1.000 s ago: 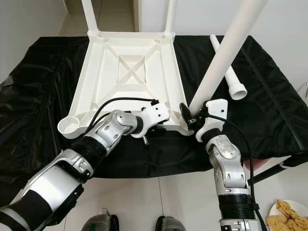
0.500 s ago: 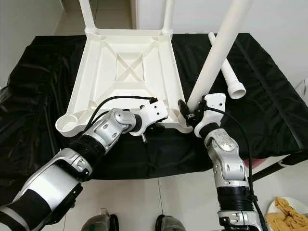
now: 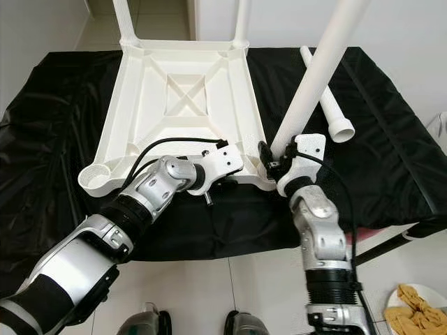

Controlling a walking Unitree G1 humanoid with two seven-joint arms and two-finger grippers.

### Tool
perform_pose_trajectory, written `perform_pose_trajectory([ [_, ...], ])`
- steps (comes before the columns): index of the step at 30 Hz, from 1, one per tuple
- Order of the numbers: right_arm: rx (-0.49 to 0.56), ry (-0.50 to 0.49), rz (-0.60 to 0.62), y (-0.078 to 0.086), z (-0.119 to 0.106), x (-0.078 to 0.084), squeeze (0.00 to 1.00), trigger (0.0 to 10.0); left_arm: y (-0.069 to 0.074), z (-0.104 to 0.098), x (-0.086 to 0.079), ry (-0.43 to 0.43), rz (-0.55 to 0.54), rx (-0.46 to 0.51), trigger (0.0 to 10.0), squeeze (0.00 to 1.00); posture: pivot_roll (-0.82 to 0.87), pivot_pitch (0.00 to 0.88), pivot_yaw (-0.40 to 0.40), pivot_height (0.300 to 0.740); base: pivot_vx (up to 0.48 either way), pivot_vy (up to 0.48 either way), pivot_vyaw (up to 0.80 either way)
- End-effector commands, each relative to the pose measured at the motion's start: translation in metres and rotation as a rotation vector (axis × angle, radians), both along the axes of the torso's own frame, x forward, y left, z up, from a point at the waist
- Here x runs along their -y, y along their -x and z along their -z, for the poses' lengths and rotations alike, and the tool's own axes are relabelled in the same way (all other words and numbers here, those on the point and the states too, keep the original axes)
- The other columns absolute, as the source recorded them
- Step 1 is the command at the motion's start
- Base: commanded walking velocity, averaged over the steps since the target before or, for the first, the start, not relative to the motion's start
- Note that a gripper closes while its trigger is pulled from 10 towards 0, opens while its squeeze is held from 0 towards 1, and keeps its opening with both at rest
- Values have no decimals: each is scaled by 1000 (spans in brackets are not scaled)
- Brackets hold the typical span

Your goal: Building children table

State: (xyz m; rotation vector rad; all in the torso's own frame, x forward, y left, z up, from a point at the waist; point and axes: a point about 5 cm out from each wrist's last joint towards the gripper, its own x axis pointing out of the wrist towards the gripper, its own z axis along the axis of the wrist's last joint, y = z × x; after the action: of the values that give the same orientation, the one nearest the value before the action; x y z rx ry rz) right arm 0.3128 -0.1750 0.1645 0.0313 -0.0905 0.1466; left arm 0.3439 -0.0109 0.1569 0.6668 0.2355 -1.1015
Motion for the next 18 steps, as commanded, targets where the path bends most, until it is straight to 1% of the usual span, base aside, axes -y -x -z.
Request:
perform_pose_trajectory([
  [1, -168, -48, 100, 2, 35, 10, 0, 10000, 3, -30, 16, 53, 72, 109, 10000, 0, 14, 102, 26, 740, 0, 0, 0],
  [2, -165, -57, 124, 2, 35, 9, 0, 10000, 3, -31, 17, 54, 73, 110, 10000, 0, 15, 101, 25, 740, 0, 0, 0],
  [5, -169, -70, 147, 1, 37, 8, 0, 10000, 3, -31, 17, 55, 74, 112, 10000, 0, 16, 100, 26, 740, 0, 0, 0],
  [7, -171, -79, 191, 0, 39, 6, 0, 10000, 3, -32, 17, 57, 77, 114, 10000, 0, 19, 96, 24, 740, 0, 0, 0],
  [8, -171, -79, 191, 0, 39, 6, 0, 10000, 3, -32, 17, 57, 77, 114, 10000, 0, 19, 96, 24, 740, 0, 0, 0],
  [10, -169, -99, 254, -6, 38, 4, 0, 10000, 4, -32, 17, 58, 82, 117, 10000, 0, 22, 90, 24, 740, 0, 0, 0],
  [16, -157, -108, 300, -11, 33, 0, 0, 10000, 6, -33, 18, 59, 88, 121, 10000, 0, 23, 85, 22, 740, 0, 0, 0],
  [17, -158, -111, 314, -15, 32, -4, 0, 10000, 7, -34, 19, 60, 92, 122, 10000, 0, 24, 81, 20, 740, 0, 0, 0],
  [18, -158, -111, 314, -15, 32, -4, 0, 10000, 7, -34, 19, 60, 92, 122, 10000, 0, 24, 81, 20, 740, 0, 0, 0],
])
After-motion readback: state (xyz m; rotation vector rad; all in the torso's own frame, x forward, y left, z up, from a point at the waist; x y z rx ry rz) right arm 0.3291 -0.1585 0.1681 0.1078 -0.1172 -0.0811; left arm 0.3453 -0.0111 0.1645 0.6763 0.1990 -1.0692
